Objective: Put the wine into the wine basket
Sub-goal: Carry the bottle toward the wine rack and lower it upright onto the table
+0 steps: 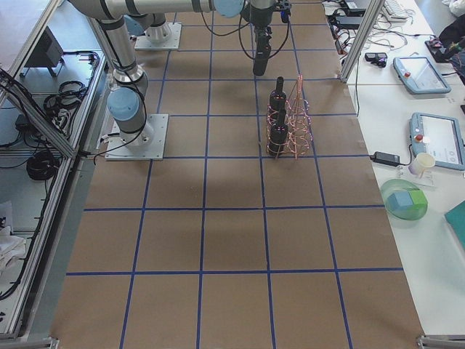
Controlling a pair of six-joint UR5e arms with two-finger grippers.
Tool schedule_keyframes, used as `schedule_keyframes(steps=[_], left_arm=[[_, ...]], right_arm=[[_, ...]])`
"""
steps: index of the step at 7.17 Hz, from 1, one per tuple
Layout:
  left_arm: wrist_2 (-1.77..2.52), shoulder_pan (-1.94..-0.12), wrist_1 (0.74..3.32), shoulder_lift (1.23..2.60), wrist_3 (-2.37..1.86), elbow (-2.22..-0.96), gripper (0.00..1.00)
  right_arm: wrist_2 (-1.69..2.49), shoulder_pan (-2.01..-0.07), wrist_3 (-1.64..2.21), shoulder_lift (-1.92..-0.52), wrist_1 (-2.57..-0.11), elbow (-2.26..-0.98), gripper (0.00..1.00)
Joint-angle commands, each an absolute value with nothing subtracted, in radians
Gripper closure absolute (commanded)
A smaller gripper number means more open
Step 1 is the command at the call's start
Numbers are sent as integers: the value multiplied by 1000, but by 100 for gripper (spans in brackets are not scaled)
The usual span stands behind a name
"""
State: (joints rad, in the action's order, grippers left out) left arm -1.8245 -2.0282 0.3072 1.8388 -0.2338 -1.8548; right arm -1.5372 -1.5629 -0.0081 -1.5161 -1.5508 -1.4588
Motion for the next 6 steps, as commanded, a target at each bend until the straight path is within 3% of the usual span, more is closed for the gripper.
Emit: schedule_keyframes(steps=[1, 6], left_arm=[[-1827, -2033, 302, 1826, -235, -1897, 100], [-1822, -2042, 305, 1825, -247, -1902, 100]], right_arm=[[-1540, -1563, -9, -1516, -1551, -1459, 0], [-1539, -1563, -11, -1516, -1548, -1459, 0]])
